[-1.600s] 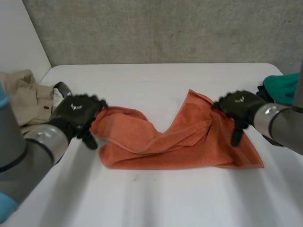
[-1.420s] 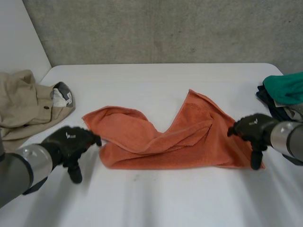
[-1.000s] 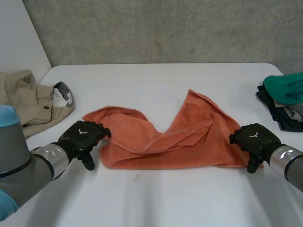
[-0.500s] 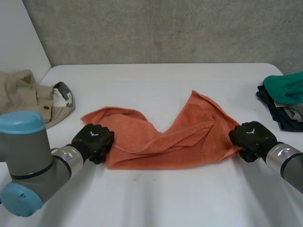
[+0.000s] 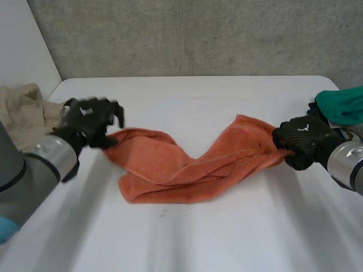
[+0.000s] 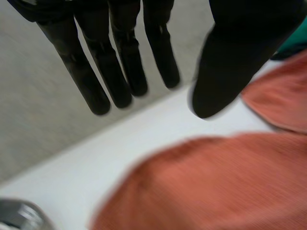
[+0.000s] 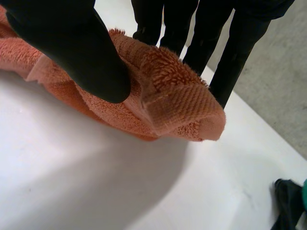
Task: Fold the laundry.
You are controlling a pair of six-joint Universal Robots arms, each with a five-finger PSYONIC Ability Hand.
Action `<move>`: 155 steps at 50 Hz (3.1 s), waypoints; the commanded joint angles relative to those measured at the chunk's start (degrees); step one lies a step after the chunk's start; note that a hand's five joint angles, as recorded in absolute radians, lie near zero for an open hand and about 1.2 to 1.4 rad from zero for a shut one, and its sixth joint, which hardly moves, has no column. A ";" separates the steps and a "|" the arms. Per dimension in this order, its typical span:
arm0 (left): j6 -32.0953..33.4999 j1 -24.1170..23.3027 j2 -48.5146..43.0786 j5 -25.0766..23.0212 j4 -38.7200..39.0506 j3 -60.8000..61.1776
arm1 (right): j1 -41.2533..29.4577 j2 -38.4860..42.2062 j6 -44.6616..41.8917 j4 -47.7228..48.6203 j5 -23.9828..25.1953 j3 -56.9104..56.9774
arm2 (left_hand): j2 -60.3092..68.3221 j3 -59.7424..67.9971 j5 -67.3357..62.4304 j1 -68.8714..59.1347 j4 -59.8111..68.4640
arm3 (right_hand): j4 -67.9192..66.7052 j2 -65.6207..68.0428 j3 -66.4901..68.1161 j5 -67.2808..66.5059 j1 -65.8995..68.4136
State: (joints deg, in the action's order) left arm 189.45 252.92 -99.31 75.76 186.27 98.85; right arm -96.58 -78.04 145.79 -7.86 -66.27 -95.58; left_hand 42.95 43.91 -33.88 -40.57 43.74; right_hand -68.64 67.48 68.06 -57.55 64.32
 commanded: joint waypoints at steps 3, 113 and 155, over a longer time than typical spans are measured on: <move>10.32 2.67 -7.55 -4.13 -5.30 5.74 | 2.44 4.83 -0.24 3.55 -1.06 -1.97 | -3.81 -4.77 4.74 1.43 -4.60 | -11.36 12.52 11.94 -12.45 15.68; 14.72 2.23 -26.37 1.84 7.27 -15.62 | -9.42 26.18 3.54 15.95 -15.55 17.80 | 15.79 14.83 -14.86 -18.17 15.01 | -11.36 12.52 11.94 -12.45 15.68; -2.50 11.37 -26.80 -1.32 -2.13 -15.08 | -5.29 22.67 6.27 16.04 -14.77 13.85 | -1.98 -2.94 2.91 -0.40 -2.76 | -11.36 12.52 11.94 -12.45 15.68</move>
State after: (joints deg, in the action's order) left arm 186.32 265.92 -123.46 73.67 184.27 86.90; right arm -101.84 -55.36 152.14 8.17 -81.02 -81.36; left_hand 32.82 32.86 -22.77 -33.22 33.04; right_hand -68.76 67.54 68.45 -58.10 64.32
